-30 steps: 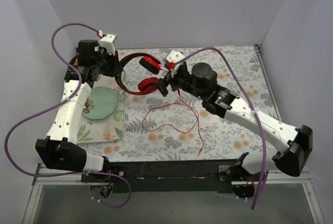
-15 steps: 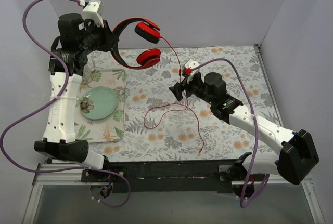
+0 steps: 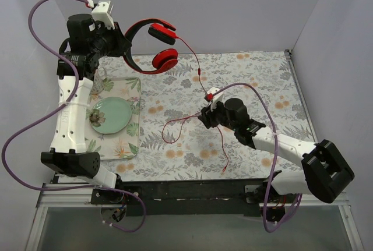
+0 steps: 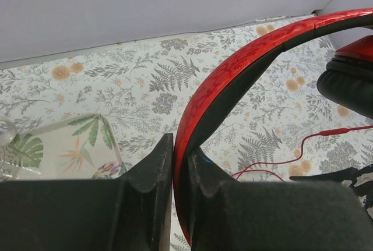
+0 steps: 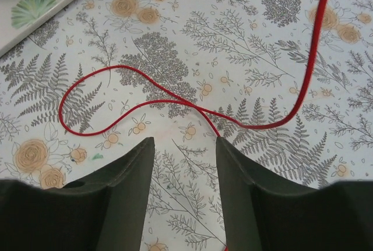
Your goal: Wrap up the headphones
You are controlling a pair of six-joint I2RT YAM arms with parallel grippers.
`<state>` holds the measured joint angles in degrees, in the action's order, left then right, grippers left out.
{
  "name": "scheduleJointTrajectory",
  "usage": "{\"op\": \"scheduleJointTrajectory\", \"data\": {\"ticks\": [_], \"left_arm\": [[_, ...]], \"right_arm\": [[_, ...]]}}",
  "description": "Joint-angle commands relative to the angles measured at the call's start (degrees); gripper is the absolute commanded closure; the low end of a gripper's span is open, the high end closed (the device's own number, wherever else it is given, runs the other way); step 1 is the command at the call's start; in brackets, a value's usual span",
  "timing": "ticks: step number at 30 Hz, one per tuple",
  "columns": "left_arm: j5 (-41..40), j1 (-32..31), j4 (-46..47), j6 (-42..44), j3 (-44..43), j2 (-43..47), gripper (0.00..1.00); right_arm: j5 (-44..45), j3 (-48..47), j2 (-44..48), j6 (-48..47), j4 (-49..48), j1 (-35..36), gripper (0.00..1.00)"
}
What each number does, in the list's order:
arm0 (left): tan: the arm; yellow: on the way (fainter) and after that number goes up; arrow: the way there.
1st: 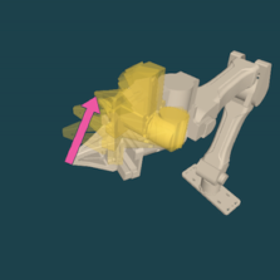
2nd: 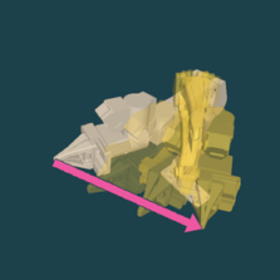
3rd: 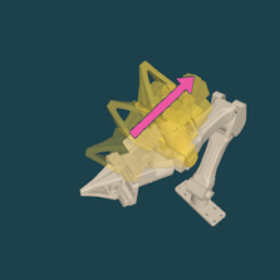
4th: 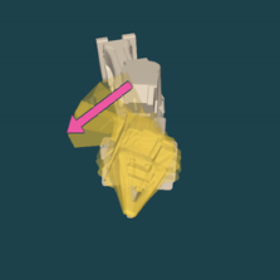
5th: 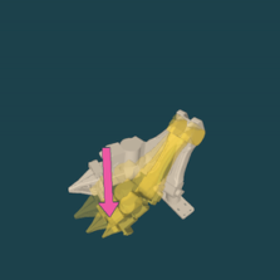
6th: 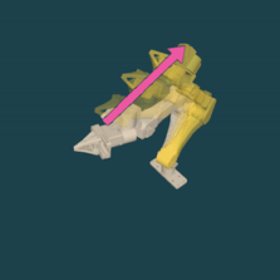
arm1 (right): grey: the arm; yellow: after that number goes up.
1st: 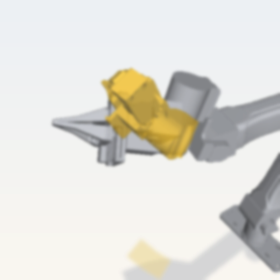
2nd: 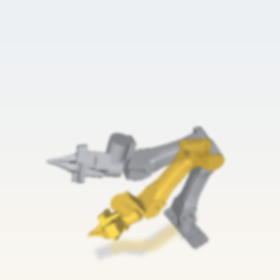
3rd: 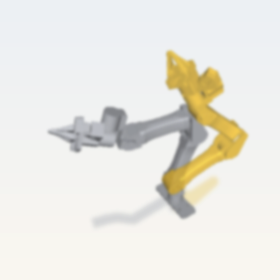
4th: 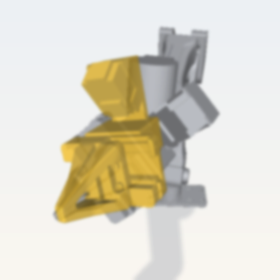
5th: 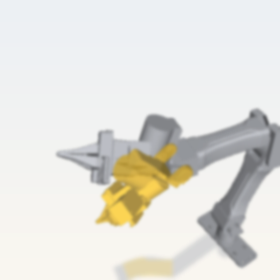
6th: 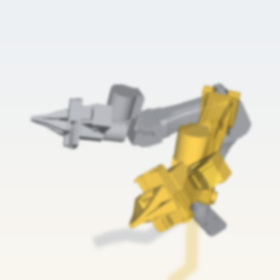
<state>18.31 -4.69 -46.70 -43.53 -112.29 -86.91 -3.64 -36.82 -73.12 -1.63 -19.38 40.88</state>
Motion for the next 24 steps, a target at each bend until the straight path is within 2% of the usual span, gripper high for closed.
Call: {"op": "scheduleJointTrajectory", "data": {"ticks": [1, 6, 14, 18, 21, 22, 24], "left_arm": [[2.52, 0.91, 2.84, -2.26, -0.47, 1.49, 1.00], [3.32, 1.17, 3.01, -2.00, 0.14, 2.36, 1.00], [4.10, 1.35, 3.19, -0.95, 0.05, 3.42, 1.00], [6.21, 1.35, 3.72, -1.38, 0.32, 4.12, 1.00], [6.74, 1.35, 3.89, -1.73, 0.23, 4.30, 1.00], [6.74, 1.35, 3.72, -1.82, 0.40, 4.30, 1.00], [6.05, 1.35, 3.63, -1.74, 0.76, 4.21, 1.00]], "right_arm": [[-0.23, -1.94, -2.72, 1.19, -6.99, -0.80, 0.48], [3.28, -4.84, -5.80, 1.19, -7.52, -1.51, 0.46], [1.45, -4.05, -2.73, 3.29, -7.87, -5.46, 0.44], [-0.05, -6.24, -4.66, 2.86, -8.22, -5.99, 0.46], [-1.80, -8.26, -7.29, 3.03, -8.83, -6.08, 0.59], [-2.85, -8.70, -8.52, 3.21, -8.84, -6.08, 0.73], [-3.65, -10.11, -9.40, 3.47, -8.05, -6.08, 0.89]]}}
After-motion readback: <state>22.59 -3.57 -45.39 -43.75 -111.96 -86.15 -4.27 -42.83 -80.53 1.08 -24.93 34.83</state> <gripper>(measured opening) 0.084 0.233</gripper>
